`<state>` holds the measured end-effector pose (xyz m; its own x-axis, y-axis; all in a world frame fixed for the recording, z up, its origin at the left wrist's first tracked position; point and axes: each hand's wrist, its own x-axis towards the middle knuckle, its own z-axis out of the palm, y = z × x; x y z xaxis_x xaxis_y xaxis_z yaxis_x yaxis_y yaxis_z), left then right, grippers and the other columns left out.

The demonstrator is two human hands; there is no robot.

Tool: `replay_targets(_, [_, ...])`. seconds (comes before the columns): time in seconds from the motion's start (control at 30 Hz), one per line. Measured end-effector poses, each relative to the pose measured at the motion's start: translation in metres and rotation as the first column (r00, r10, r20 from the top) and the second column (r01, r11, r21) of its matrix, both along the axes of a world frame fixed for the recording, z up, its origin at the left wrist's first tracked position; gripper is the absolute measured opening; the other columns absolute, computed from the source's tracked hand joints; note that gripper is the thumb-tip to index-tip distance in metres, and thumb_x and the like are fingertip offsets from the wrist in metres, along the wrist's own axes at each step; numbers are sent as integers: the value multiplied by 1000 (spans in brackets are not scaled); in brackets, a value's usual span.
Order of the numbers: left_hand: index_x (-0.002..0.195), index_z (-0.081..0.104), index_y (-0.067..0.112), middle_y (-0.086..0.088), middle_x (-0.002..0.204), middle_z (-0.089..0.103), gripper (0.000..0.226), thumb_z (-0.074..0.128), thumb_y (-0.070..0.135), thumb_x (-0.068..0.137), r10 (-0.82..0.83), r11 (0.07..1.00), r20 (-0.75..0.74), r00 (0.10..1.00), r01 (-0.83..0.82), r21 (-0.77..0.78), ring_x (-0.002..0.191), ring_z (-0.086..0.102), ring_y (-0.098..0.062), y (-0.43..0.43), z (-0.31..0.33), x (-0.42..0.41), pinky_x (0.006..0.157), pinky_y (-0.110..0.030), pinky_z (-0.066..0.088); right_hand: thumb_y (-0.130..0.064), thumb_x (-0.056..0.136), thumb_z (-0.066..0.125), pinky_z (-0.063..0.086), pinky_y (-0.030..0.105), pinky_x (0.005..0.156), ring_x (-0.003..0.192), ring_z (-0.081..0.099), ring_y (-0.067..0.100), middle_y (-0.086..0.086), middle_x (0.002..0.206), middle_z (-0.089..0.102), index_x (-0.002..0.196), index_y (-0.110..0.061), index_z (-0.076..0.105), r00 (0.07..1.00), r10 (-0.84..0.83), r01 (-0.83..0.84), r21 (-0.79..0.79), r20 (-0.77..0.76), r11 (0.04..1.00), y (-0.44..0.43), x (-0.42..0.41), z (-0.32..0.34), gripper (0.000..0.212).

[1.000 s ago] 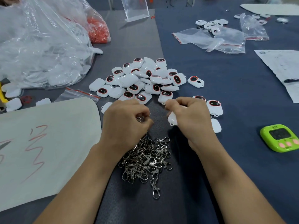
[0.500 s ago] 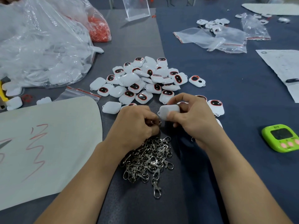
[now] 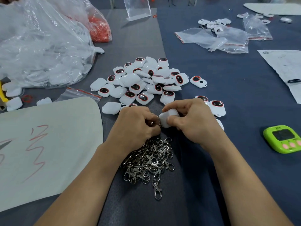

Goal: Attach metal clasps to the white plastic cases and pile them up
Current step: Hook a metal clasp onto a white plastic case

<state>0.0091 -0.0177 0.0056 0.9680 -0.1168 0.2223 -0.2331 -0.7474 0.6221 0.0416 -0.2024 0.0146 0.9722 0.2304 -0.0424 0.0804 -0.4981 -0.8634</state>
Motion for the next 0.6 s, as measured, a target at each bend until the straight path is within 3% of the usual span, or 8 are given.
replay_targets(0.17, [76, 80, 32, 15, 64, 62, 14, 72, 40, 67, 28, 1000, -2, 1000, -28, -11, 65, 57, -7, -1, -1, 0, 63, -24, 42, -8, 80, 73, 58, 26, 69, 72, 69, 3, -16, 81, 77, 88, -32, 78, 1000, -5, 7, -53, 29, 999, 1, -2, 2, 27])
replay_targets(0.3, [75, 79, 31, 9, 62, 63, 15, 71, 41, 67, 47, 999, 13, 999, -47, -6, 66, 57, -13, -1, -1, -1, 64, -36, 48, -8, 78, 73, 48, 22, 59, 54, 59, -1, -12, 75, 76, 89, -30, 79, 1000, 5, -5, -32, 17, 999, 3, -3, 2, 25])
replay_targets(0.6, [77, 81, 27, 9, 62, 62, 20, 78, 46, 73, 112, 993, 96, 989, -114, 18, 66, 57, -16, 0, -3, -5, 64, -37, 45, -13, 78, 77, 45, 20, 45, 44, 61, 11, 1, 64, 73, 84, -23, 74, 995, -39, 54, 155, -96, 986, 14, -9, 0, 12])
